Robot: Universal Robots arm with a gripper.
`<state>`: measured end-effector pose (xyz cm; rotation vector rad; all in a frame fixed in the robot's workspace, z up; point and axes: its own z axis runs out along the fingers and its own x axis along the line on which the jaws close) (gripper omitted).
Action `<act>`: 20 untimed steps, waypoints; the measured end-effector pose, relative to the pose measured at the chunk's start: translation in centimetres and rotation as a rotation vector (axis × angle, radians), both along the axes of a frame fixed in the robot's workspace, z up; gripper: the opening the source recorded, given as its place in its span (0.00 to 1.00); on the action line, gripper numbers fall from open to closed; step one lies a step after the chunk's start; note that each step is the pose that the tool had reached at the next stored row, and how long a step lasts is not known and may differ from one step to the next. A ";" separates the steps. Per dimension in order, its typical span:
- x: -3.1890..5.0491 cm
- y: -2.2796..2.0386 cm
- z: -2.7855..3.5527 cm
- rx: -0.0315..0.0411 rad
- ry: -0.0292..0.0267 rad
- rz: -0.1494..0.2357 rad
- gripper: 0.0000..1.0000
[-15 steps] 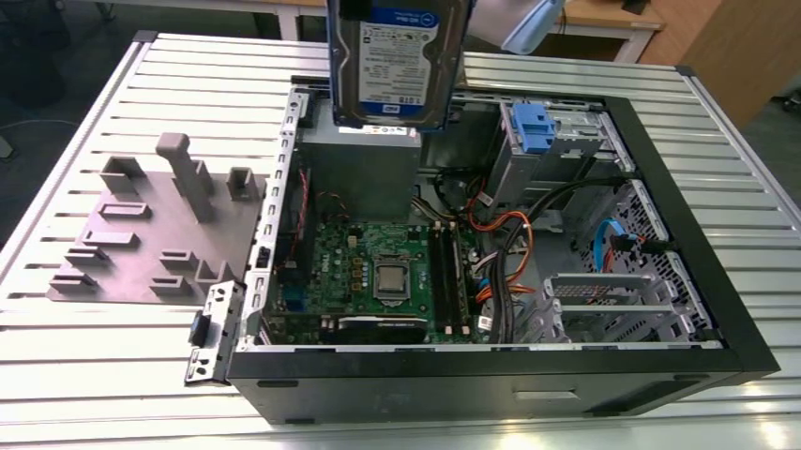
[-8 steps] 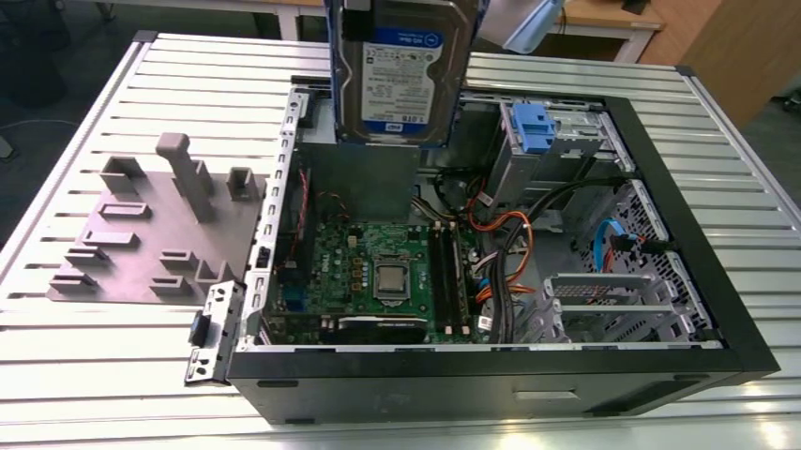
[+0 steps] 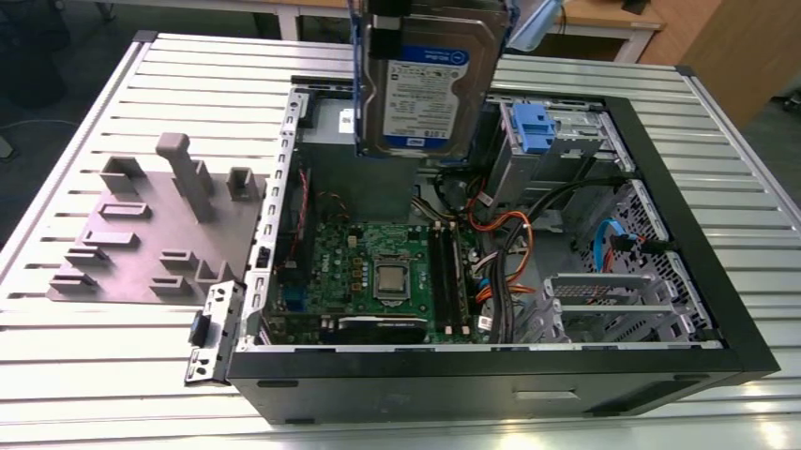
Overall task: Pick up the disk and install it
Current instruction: 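Pick up the disk, then insert the disk into the insertion slot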
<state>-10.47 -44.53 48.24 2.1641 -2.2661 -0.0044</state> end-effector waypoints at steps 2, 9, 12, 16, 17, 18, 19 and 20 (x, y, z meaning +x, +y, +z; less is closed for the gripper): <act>0.82 -0.10 -0.06 0.0000 0.0000 0.000 0.36; 2.56 -0.38 -0.27 -0.0002 0.0001 0.000 0.36; 2.56 -0.53 -0.39 0.0000 0.0000 0.000 0.36; 2.56 -0.53 -0.39 0.0000 0.0000 0.000 0.36; 2.56 -0.54 -0.40 0.0000 0.0000 0.000 0.36; 2.56 -0.54 -0.40 0.0000 0.0000 0.000 0.36; 2.56 -0.54 -0.40 0.0000 0.0000 0.000 0.36; 2.56 -0.58 -0.40 0.0000 -0.0001 0.000 0.36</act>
